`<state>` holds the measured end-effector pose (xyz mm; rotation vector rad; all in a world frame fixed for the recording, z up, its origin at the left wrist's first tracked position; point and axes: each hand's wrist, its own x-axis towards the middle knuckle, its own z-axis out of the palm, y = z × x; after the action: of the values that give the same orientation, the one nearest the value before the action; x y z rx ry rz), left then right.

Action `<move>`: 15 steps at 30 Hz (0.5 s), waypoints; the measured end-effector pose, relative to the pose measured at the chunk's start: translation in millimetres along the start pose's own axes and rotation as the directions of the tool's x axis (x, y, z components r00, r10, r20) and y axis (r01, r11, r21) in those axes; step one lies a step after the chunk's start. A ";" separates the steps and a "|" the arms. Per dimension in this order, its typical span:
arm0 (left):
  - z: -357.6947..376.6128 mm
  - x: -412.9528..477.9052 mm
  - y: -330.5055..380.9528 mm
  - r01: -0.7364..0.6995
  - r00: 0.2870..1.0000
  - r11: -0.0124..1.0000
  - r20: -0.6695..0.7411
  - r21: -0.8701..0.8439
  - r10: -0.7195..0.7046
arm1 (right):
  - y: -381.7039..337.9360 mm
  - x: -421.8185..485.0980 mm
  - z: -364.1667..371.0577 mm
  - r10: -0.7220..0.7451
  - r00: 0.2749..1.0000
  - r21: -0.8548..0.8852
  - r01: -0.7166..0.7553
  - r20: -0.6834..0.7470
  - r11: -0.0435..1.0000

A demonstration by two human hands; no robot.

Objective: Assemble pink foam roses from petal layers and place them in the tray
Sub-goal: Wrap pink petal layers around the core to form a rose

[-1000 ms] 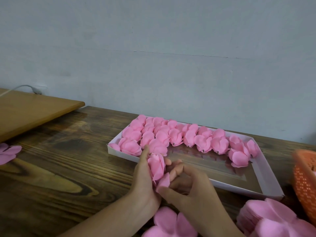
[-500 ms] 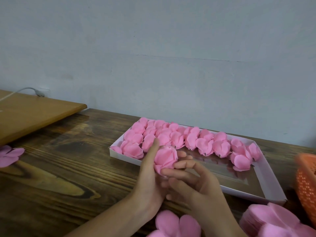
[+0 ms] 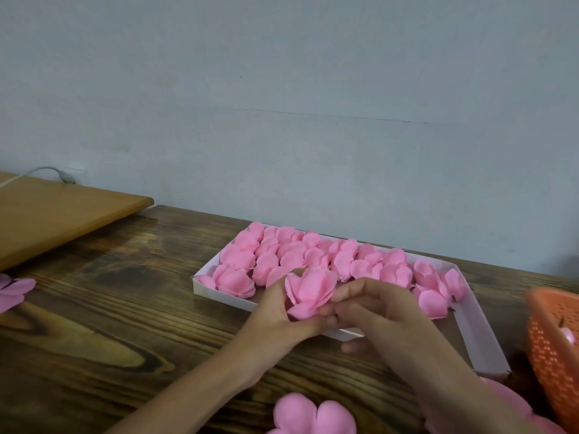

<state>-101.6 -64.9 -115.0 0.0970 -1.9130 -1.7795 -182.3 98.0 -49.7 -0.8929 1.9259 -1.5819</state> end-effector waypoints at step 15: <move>10.3 -6.8 11.4 -0.083 0.997 0.990 0.017 0.115 0.082 | -5.0 -2.7 -10.4 -0.368 0.926 -0.559 0.349 0.083 0.752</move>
<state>-96.7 -51.3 -106.4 0.0478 -1.9988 -1.6189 -187.1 106.3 -42.7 -1.5732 2.4113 -1.2055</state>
